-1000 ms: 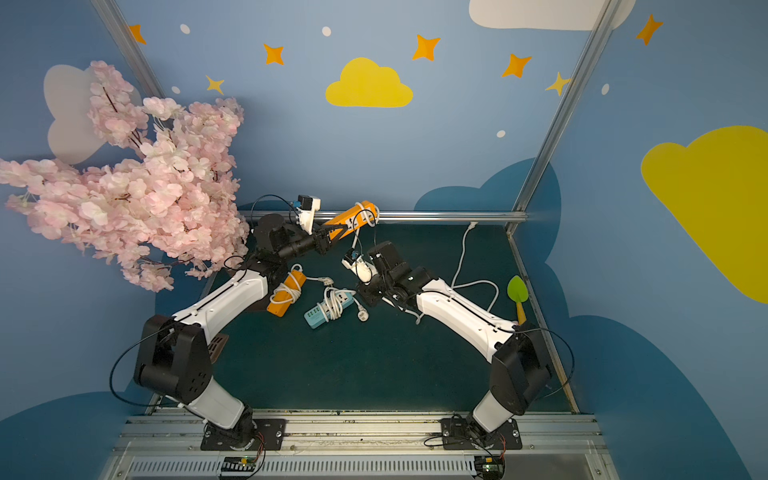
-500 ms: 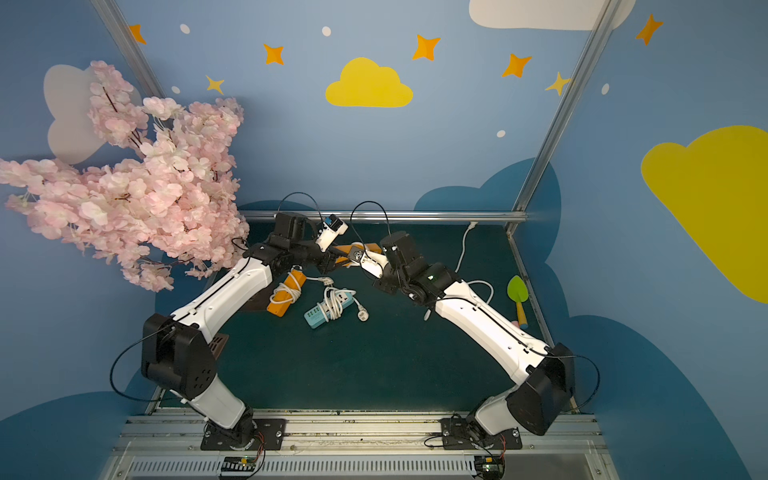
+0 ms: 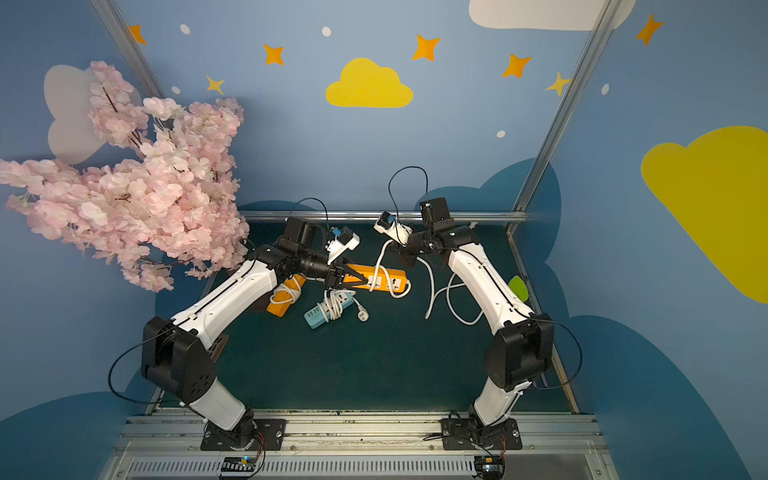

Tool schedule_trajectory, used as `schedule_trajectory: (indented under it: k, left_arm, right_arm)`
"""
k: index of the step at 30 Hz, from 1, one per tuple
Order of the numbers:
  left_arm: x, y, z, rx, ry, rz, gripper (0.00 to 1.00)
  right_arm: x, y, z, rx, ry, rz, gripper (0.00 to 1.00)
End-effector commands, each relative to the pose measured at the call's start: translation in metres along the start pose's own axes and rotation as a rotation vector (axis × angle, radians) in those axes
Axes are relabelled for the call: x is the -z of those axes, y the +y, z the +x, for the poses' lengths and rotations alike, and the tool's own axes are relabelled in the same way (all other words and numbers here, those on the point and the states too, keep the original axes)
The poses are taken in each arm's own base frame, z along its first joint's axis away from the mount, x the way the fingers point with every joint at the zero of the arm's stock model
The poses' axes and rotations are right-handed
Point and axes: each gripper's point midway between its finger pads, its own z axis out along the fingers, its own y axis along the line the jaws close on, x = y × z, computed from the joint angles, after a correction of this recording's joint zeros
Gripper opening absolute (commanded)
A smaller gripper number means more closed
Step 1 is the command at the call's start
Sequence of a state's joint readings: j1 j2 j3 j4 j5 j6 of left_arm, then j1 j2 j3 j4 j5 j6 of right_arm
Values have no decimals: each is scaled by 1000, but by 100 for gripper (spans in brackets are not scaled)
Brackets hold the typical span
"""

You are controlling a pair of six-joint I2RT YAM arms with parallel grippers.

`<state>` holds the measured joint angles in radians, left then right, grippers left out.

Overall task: Wrap the cord around the power strip
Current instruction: Wrap the power cord around the power strip.

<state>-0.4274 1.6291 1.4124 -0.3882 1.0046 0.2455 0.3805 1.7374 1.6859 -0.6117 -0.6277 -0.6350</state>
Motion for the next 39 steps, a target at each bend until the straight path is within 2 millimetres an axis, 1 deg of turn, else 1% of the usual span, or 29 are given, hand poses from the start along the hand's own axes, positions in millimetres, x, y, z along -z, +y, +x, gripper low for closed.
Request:
schedule_trajectory:
  k: [1, 4, 6, 10, 12, 14, 16, 19, 22, 24, 26, 28, 29, 30, 31, 32, 33, 34, 36, 38, 39]
  left_arm:
    - [11, -86, -35, -99, -138, 322, 3]
    - [17, -74, -53, -117, -214, 254, 3]
    - [21, -63, -60, -102, -250, 199, 3]
    - [26, -54, -70, -112, -306, 129, 3]
    - [29, -52, -75, -117, -329, 111, 3]
    - [33, -50, -79, -115, -356, 90, 3]
    - [37, -47, -85, -112, -388, 64, 3]
    - [45, -39, -95, -106, -451, 8, 3]
    - [58, -24, -106, -78, -530, -69, 3]
    - [67, -13, -113, -49, -591, -117, 3]
    - [75, -2, -120, -22, -652, -154, 3]
    - [82, 8, -128, -3, -718, -177, 3]
    - [86, 13, -133, 7, -749, -189, 3]
    - [91, 19, -137, 20, -782, -205, 3]
    - [95, 24, -141, 24, -809, -222, 3]
    - [100, 30, -142, 30, -827, -247, 3]
    - [105, 38, -144, 30, -834, -287, 3]
    - [111, 47, -144, 24, -830, -335, 3]
    - [124, 65, -141, 16, -827, -434, 3]
    - [129, 88, -130, -10, -763, -567, 3]
    - [130, 103, -120, -22, -697, -671, 3]
  right_arm:
    - [2, -53, -8, -112, -159, 80, 15]
    - [-9, -55, 8, -189, -184, 89, 29]
    - [-13, -56, 22, -258, -192, 103, 39]
    - [-14, -55, 48, -349, -205, 118, 61]
    - [-12, -56, 59, -385, -209, 116, 69]
    - [-10, -58, 72, -424, -202, 125, 74]
    - [-12, -59, 83, -449, -196, 128, 76]
    - [-22, -59, 102, -487, -163, 149, 76]
    - [-32, -57, 121, -564, -141, 188, 71]
    - [-40, -46, 127, -591, -132, 203, 64]
    - [-50, -26, 129, -572, -93, 223, 55]
    - [-64, 2, 129, -540, -35, 216, 44]
    - [-68, 12, 129, -528, -7, 214, 38]
    - [-74, 26, 130, -516, 23, 202, 30]
    - [-79, 42, 130, -496, 54, 174, 24]
    - [-82, 54, 131, -481, 84, 161, 19]
    - [-85, 66, 132, -455, 121, 152, 13]
    - [-85, 77, 134, -444, 161, 137, 10]
    - [-85, 93, 137, -419, 229, 120, 5]
    - [-81, 106, 137, -357, 288, 122, 2]
    - [-77, 108, 134, -326, 313, 130, 1]
